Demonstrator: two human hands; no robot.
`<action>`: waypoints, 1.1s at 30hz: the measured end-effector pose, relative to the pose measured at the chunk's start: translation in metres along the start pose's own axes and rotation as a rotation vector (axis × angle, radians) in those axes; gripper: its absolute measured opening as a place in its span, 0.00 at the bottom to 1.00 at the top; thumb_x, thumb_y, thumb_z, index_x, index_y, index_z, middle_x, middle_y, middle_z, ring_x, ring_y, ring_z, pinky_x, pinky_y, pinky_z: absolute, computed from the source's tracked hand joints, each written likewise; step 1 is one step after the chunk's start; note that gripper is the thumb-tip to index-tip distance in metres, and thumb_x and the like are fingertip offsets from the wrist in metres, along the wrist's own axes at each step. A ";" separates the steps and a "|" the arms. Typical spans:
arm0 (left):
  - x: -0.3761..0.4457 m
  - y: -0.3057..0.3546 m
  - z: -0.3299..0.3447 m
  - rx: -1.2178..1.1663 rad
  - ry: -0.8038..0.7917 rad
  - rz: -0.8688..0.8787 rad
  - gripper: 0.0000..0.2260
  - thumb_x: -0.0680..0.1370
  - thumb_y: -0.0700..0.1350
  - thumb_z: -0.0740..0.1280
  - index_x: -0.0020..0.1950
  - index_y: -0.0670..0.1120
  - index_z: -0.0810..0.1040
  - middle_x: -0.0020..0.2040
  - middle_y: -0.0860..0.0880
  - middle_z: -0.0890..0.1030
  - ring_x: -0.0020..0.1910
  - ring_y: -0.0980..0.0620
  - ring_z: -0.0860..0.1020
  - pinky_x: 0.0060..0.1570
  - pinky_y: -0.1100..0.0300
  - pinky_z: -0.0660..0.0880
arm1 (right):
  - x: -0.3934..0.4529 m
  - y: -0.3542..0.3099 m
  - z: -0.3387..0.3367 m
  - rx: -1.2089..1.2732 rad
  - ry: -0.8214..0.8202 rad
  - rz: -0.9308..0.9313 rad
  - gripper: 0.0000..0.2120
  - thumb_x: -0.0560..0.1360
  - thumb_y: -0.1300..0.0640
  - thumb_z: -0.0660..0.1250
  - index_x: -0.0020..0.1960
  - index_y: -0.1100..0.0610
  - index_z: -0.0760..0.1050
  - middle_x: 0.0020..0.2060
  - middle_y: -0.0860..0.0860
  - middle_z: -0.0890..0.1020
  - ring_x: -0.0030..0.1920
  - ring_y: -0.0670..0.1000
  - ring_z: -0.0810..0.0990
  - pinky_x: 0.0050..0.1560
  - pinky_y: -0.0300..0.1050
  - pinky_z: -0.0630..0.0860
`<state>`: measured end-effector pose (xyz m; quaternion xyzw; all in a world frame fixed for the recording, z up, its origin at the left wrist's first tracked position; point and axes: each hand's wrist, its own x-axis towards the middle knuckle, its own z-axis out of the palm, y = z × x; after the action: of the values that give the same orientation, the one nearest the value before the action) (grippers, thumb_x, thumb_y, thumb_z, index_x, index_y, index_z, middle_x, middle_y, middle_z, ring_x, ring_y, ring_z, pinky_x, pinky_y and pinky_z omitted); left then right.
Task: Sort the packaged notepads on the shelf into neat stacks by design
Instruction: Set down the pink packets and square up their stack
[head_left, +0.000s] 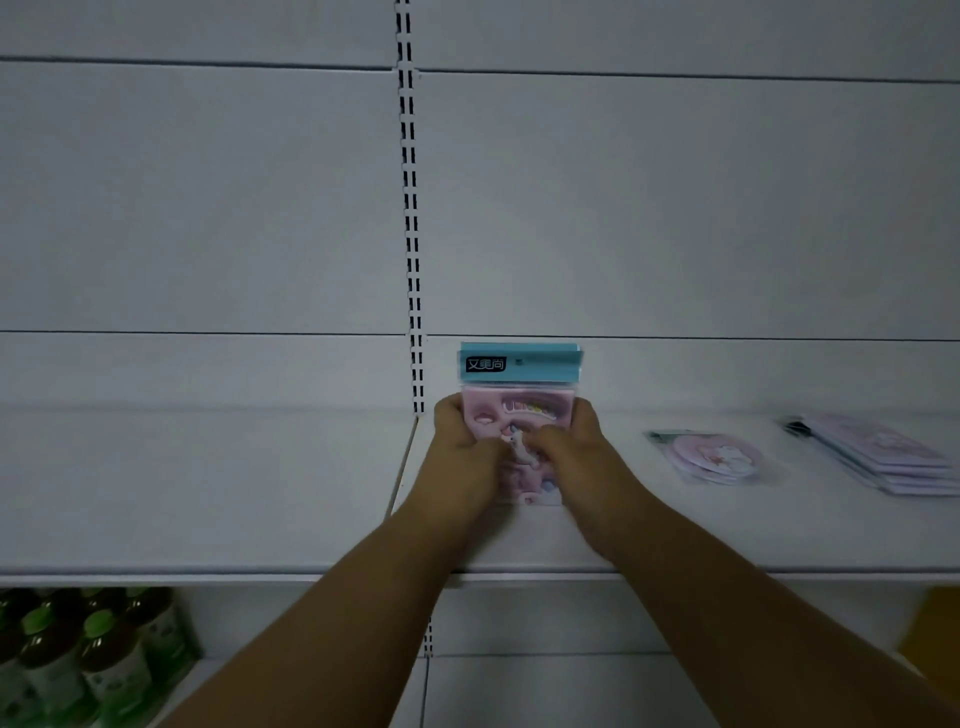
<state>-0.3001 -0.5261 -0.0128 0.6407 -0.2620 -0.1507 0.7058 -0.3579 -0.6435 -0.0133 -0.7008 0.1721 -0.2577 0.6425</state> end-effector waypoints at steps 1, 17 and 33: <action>-0.002 -0.001 0.000 -0.033 -0.035 0.000 0.18 0.78 0.33 0.65 0.65 0.49 0.70 0.58 0.44 0.80 0.49 0.49 0.84 0.45 0.55 0.83 | -0.003 0.002 0.000 0.006 -0.014 -0.011 0.12 0.79 0.59 0.63 0.60 0.49 0.68 0.50 0.52 0.82 0.44 0.52 0.86 0.42 0.45 0.84; 0.000 -0.002 -0.028 0.345 -0.227 0.053 0.15 0.82 0.40 0.61 0.67 0.51 0.72 0.60 0.50 0.82 0.58 0.51 0.81 0.60 0.49 0.78 | 0.000 0.002 -0.014 -0.170 -0.156 0.059 0.15 0.75 0.51 0.62 0.62 0.50 0.71 0.55 0.54 0.83 0.54 0.56 0.84 0.61 0.59 0.77; 0.012 0.001 -0.041 0.551 -0.173 0.087 0.12 0.81 0.46 0.66 0.64 0.53 0.72 0.55 0.56 0.81 0.46 0.62 0.80 0.36 0.71 0.74 | 0.008 0.007 -0.044 -0.613 -0.136 -0.161 0.15 0.73 0.49 0.73 0.57 0.50 0.75 0.49 0.47 0.85 0.49 0.48 0.85 0.53 0.53 0.82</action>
<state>-0.2669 -0.4988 -0.0114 0.7812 -0.3795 -0.0977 0.4860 -0.3765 -0.6847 -0.0168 -0.8887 0.1423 -0.1963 0.3891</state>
